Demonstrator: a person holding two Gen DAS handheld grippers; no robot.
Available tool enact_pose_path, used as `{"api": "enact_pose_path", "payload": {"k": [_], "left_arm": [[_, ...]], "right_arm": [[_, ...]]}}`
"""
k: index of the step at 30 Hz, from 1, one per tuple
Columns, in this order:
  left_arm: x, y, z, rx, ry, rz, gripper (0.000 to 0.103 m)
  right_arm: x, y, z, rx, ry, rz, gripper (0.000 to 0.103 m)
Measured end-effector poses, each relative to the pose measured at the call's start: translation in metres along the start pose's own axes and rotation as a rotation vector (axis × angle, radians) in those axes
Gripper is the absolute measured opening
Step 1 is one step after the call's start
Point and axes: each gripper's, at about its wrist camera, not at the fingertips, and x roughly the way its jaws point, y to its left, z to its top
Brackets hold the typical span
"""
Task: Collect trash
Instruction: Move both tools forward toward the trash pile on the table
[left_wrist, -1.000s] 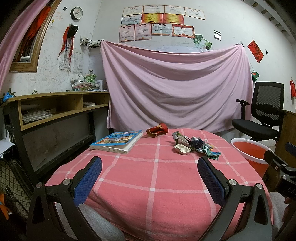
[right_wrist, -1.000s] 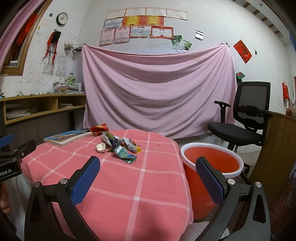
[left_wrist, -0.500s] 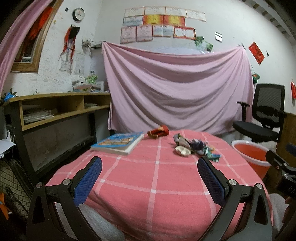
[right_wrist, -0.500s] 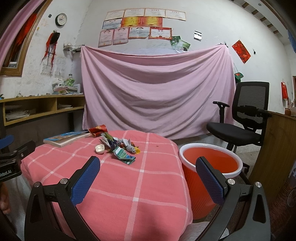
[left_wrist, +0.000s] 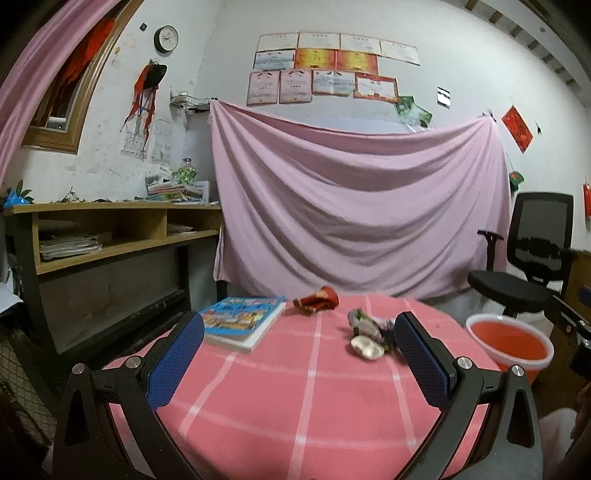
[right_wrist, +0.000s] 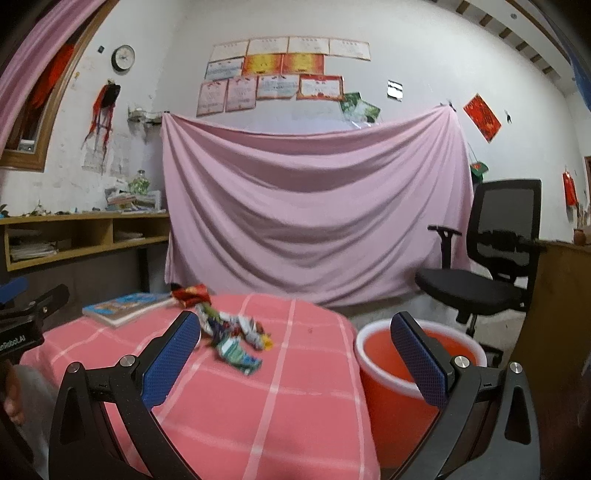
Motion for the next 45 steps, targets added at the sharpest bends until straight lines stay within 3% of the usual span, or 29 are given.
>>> {"api": "enact_pose_path", "payload": {"k": [6, 11, 18, 24, 28, 32, 33, 34, 41, 45], "left_arm": [[0.026, -0.009, 0.014, 0.023, -0.053, -0.011, 0.101], [0.062, -0.012, 0.024, 0.031, -0.009, -0.038, 0.101], [0.116, -0.007, 0.013, -0.022, 0.208, -0.12, 0.1], [0.141, -0.018, 0.0, -0.011, 0.326, -0.166, 0.097], [0.157, -0.03, -0.018, 0.031, 0.404, -0.166, 0.078], [0.169, -0.036, -0.038, 0.057, 0.499, -0.176, 0.059], [0.172, -0.038, -0.04, 0.063, 0.516, -0.184, 0.053], [0.173, -0.039, -0.043, 0.067, 0.526, -0.192, 0.052], [0.173, -0.037, -0.046, 0.048, 0.548, -0.203, 0.052], [0.176, -0.035, -0.046, 0.04, 0.567, -0.212, 0.052]], "right_arm": [[0.026, -0.005, 0.011, -0.004, -0.074, 0.058, 0.103], [0.05, -0.007, 0.014, -0.022, -0.077, 0.103, 0.103], [0.102, -0.01, 0.002, -0.057, 0.084, 0.126, 0.103], [0.133, -0.008, -0.016, -0.059, 0.269, 0.186, 0.102], [0.151, -0.002, -0.025, -0.078, 0.382, 0.259, 0.082], [0.166, 0.001, -0.033, -0.078, 0.488, 0.337, 0.072], [0.168, 0.003, -0.034, -0.083, 0.507, 0.35, 0.064], [0.169, 0.006, -0.035, -0.089, 0.52, 0.359, 0.059], [0.178, 0.03, -0.05, -0.191, 0.633, 0.444, 0.049], [0.183, 0.035, -0.055, -0.224, 0.67, 0.45, 0.032]]}}
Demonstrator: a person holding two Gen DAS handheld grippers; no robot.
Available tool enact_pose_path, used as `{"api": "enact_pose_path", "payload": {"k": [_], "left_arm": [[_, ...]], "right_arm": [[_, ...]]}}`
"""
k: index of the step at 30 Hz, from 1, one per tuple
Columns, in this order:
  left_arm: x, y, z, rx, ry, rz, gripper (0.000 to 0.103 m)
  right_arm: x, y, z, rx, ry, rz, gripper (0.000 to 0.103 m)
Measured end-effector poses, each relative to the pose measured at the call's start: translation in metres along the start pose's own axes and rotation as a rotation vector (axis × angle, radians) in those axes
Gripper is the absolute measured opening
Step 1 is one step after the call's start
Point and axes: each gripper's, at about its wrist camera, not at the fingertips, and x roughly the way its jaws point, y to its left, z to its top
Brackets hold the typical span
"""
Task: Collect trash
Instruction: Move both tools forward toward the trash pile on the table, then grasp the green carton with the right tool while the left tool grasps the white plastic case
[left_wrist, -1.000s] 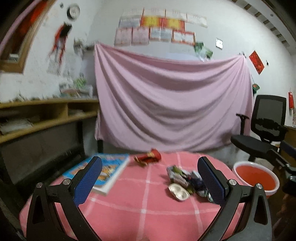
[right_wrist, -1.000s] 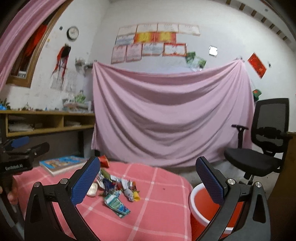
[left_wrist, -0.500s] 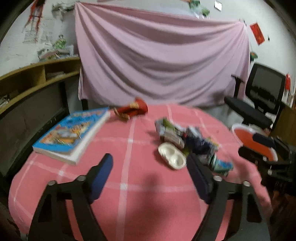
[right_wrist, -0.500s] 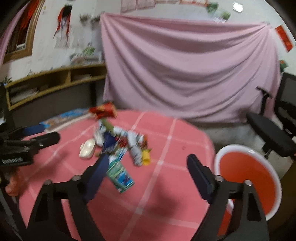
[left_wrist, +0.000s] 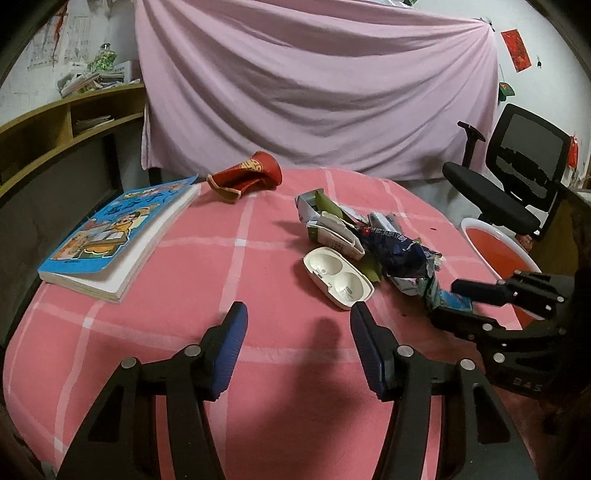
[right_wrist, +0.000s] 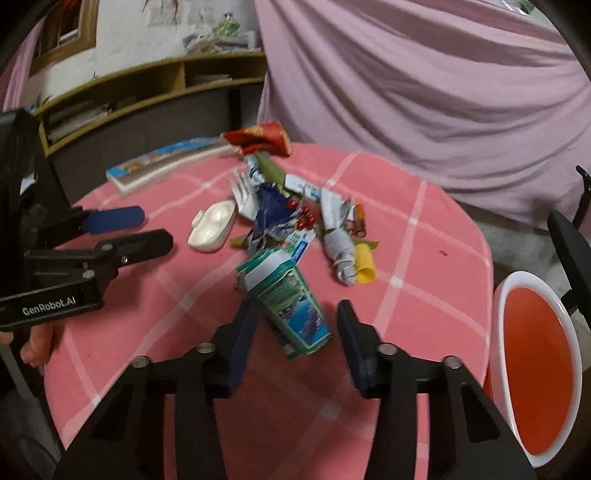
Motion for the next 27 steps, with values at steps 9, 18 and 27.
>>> {"api": "enact_pose_path", "payload": {"k": [9, 18, 27], "left_arm": [[0.009, -0.012, 0.007, 0.015, 0.047, -0.083, 0.052], [0.031, -0.029, 0.022, -0.002, 0.11, -0.041, 0.051], [0.031, -0.016, 0.022, -0.072, 0.104, -0.008, 0.025]], "right_arm": [[-0.011, -0.014, -0.002, 0.076, -0.063, -0.018, 0.021], [-0.019, -0.027, -0.006, 0.155, -0.096, -0.052, 0.021], [-0.024, -0.043, -0.011, 0.246, -0.118, -0.071, 0.021]]}}
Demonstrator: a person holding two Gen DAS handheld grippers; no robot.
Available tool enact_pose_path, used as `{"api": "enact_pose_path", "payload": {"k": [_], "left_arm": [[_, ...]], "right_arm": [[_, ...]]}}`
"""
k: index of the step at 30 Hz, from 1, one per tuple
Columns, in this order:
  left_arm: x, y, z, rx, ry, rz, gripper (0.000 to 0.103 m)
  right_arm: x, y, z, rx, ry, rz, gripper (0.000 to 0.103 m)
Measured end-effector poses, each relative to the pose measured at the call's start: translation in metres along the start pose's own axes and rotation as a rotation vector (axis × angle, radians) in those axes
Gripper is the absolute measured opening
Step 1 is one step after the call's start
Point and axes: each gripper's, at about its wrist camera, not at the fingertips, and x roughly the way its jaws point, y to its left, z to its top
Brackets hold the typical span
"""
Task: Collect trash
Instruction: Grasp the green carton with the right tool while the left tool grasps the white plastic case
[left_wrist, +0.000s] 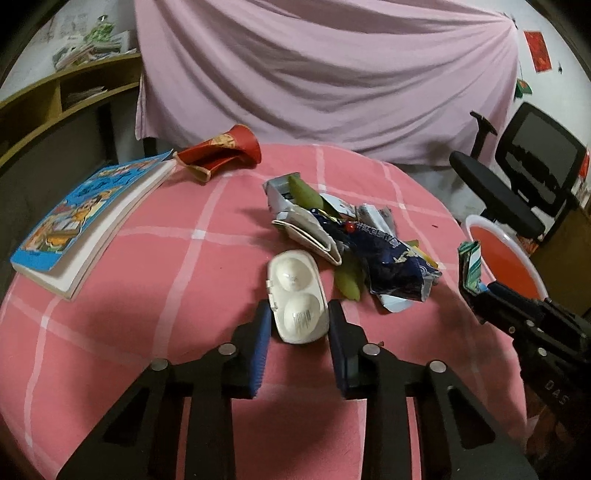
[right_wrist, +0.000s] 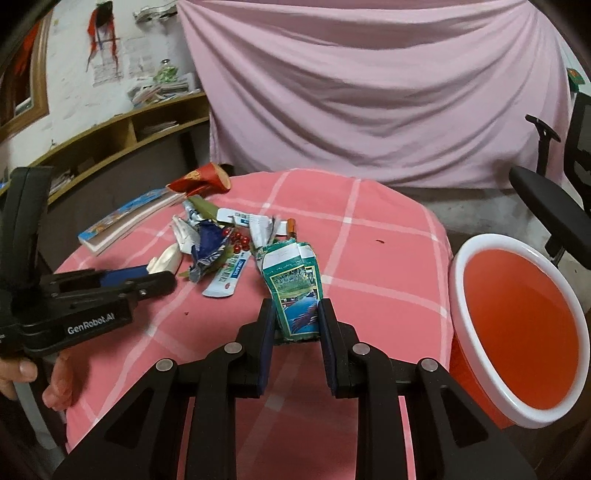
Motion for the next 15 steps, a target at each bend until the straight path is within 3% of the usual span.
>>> {"api": "enact_pose_path", "payload": {"k": [4, 7, 11, 15], "left_arm": [[-0.009, 0.005, -0.006, -0.033, -0.028, -0.033, 0.025], [-0.025, 0.007, -0.016, -0.047, -0.086, -0.049, 0.025], [-0.053, -0.001, -0.029, -0.013, -0.222, -0.061, 0.025], [-0.075, -0.021, -0.027, 0.029, -0.335, -0.091, 0.025]], "right_arm": [[0.003, -0.005, 0.0, 0.027, 0.011, -0.001, 0.021], [-0.005, -0.008, -0.001, 0.04, -0.028, -0.001, 0.021], [-0.025, -0.007, -0.004, 0.028, -0.132, -0.011, 0.021], [-0.059, -0.001, -0.011, 0.006, -0.311, -0.049, 0.021]]}}
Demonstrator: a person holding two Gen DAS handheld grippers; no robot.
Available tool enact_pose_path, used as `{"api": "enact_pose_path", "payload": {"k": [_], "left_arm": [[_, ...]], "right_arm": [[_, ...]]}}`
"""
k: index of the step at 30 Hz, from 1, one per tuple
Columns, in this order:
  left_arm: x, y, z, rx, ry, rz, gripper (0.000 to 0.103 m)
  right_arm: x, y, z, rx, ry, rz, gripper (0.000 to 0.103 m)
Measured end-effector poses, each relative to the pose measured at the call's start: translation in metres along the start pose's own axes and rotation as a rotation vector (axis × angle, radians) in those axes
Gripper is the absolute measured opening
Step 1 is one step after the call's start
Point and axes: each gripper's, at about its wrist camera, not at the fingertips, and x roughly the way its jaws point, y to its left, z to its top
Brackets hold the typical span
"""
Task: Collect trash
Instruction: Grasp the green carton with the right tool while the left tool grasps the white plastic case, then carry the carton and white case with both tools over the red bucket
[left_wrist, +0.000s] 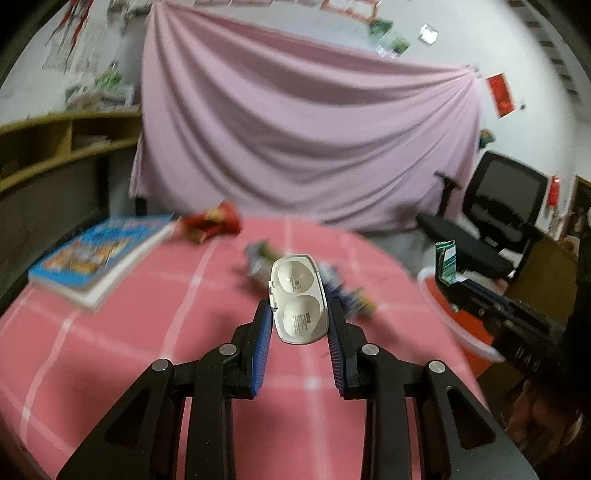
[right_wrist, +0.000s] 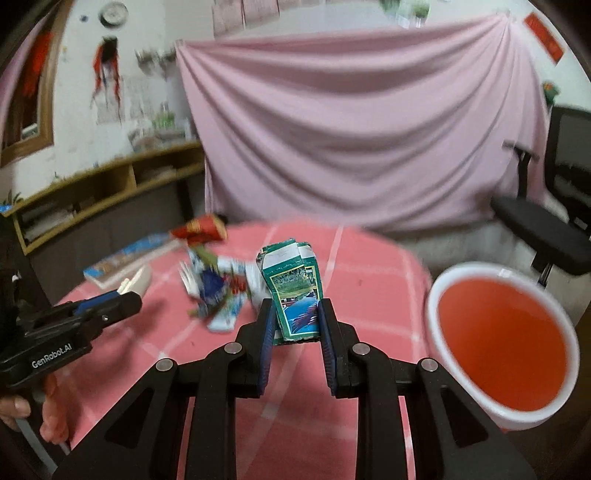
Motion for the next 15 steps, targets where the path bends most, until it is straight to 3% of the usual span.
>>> {"api": "enact_pose_path", "payload": {"k": [4, 6, 11, 15], "left_arm": [[-0.008, -0.035, 0.018, 0.071, -0.088, -0.058, 0.025], [-0.004, -0.054, 0.028, 0.102, -0.096, -0.099, 0.025], [0.024, -0.107, 0.044, 0.208, -0.059, -0.179, 0.025], [0.055, -0.138, 0.048, 0.234, -0.003, -0.243, 0.024]], "right_arm": [[-0.028, -0.003, 0.002, -0.01, -0.149, -0.058, 0.021], [-0.038, -0.009, 0.005, 0.001, -0.21, -0.099, 0.021], [-0.05, -0.044, 0.006, 0.13, -0.252, -0.183, 0.021], [-0.058, -0.085, 0.002, 0.275, -0.256, -0.245, 0.021]]}}
